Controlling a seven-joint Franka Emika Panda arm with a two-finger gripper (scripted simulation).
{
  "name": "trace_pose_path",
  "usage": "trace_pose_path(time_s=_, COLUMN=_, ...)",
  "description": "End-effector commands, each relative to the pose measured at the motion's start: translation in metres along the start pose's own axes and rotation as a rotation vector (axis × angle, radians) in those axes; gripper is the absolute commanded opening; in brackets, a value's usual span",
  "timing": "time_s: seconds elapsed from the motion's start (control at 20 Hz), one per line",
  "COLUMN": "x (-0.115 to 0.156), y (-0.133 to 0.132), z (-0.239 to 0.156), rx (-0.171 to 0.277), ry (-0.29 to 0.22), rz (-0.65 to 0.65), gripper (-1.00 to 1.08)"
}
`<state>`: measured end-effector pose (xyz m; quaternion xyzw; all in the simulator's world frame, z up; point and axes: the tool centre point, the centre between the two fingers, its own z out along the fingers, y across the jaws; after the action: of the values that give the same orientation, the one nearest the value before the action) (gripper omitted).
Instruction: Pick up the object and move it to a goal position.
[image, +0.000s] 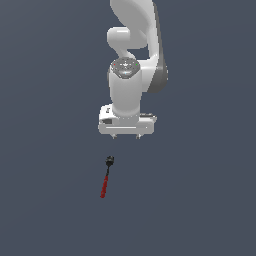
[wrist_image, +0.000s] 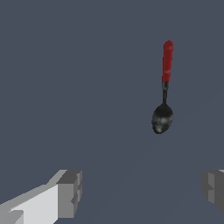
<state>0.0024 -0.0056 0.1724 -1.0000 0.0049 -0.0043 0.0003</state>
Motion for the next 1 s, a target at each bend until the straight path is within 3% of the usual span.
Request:
trace_pose_path(time_s=0.0, x=0.000, y=0.000, z=0.000, rx=0.000, ry=0.000, rz=0.000, gripper=1.00)
trace_pose_path(time_s=0.45, x=0.005, y=-0.031, z=-0.015, rx=-0.008, ry=0.035, rz=-0.080, gripper=1.00)
trace_pose_path(time_s=0.95, x=0.017, y=-0.021, z=-0.005, rx=-0.006, ry=0.030, rz=-0.065, gripper=1.00)
